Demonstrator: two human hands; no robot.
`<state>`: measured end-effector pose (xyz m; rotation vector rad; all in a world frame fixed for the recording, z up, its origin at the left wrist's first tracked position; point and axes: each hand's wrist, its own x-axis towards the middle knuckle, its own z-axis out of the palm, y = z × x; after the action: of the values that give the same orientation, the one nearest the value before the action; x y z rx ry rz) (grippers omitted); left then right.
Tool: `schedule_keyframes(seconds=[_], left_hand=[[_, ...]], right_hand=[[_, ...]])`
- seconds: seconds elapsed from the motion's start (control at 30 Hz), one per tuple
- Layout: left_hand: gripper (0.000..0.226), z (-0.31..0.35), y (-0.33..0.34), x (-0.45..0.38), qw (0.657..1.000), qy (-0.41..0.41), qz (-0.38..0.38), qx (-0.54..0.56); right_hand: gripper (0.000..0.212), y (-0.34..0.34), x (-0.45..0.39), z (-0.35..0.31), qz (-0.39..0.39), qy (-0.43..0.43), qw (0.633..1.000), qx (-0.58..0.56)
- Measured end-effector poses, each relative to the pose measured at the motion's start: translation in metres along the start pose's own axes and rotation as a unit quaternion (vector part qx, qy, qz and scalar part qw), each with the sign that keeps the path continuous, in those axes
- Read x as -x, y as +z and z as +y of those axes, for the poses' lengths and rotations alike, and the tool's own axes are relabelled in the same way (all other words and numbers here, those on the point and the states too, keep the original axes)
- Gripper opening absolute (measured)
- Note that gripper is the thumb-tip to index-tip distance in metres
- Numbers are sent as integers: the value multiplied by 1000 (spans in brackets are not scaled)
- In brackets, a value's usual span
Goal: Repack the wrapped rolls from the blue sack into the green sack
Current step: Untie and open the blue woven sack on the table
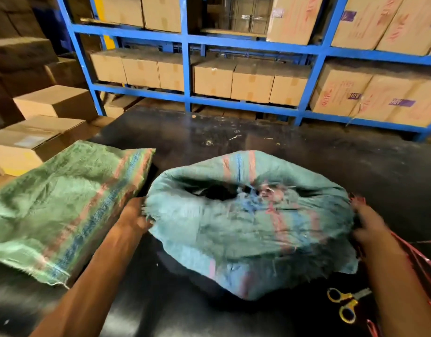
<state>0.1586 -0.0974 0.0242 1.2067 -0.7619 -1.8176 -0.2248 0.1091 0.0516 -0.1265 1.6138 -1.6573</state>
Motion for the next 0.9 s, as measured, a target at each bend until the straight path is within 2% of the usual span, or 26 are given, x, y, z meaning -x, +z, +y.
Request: schedule_keyframes(seconds=[0.03, 0.07, 0.13, 0.17, 0.2, 0.23, 0.27, 0.3, 0.33, 0.37, 0.43, 0.5, 0.53, 0.6, 0.63, 0.67, 0.73, 0.8, 0.9], left_hand=[[21, -1, -7, 0, 999, 23, -18, 14], [17, -6, -14, 0, 999, 25, -27, 17], [20, -22, -29, -4, 999, -9, -22, 35], [22, -31, -32, -6, 1000, -28, 12, 2], [31, -40, -34, -10, 996, -26, 62, -51], [30, -46, -36, -12, 986, -15, 99, -135], [27, -46, -37, -13, 959, 25, 158, -233], [29, -42, -35, -12, 919, 88, 203, -328], [35, -36, -36, -15, 886, 143, 215, -385], [40, -29, -32, -13, 871, 197, 210, -399], [47, -15, -18, -17, 869, 242, 184, -391], [64, -15, 5, -23, 866, 192, 137, -441], [71, -22, 14, -28, 856, 163, 114, -476], [60, -38, 23, -39, 837, 123, 94, -524], [49, -44, 21, -46, 846, 115, 101, -512], [44, -45, 19, -52, 865, 105, 105, -480], [37, -32, 21, -58, 922, 110, 95, -358], [18, -7, 37, -55, 965, 131, 59, -219], [21, 32, 73, -62, 974, 178, 69, -120]], right_hand=[[42, -16, -9, 9, 1, 29, 999, -14], [30, -25, -2, 18, 6, 34, 999, -12], [60, -66, -41, 57, 74, 35, 990, 118], [62, -75, -53, 66, 87, 29, 977, 191], [49, -81, -62, 70, 95, -7, 958, 271], [34, -80, -64, 66, 110, -42, 924, 363], [29, -60, -42, 51, 139, -82, 876, 455], [34, -50, -37, 40, 161, -127, 841, 501], [42, -38, -28, 28, 160, -170, 827, 511], [48, -31, -26, 21, 159, -196, 825, 506], [53, -14, -29, 14, 138, -202, 837, 489], [72, 3, -36, 26, 97, -132, 861, 481], [78, 10, -40, 39, 94, -109, 851, 504], [64, 21, -43, 63, 150, -120, 793, 578], [51, 22, -46, 71, 178, -144, 781, 581], [42, 25, -48, 73, 196, -164, 786, 563], [35, 32, -52, 58, 204, -177, 847, 459], [36, 38, -64, 30, 208, -209, 879, 375], [46, 56, -76, -15, 211, -282, 883, 310]])
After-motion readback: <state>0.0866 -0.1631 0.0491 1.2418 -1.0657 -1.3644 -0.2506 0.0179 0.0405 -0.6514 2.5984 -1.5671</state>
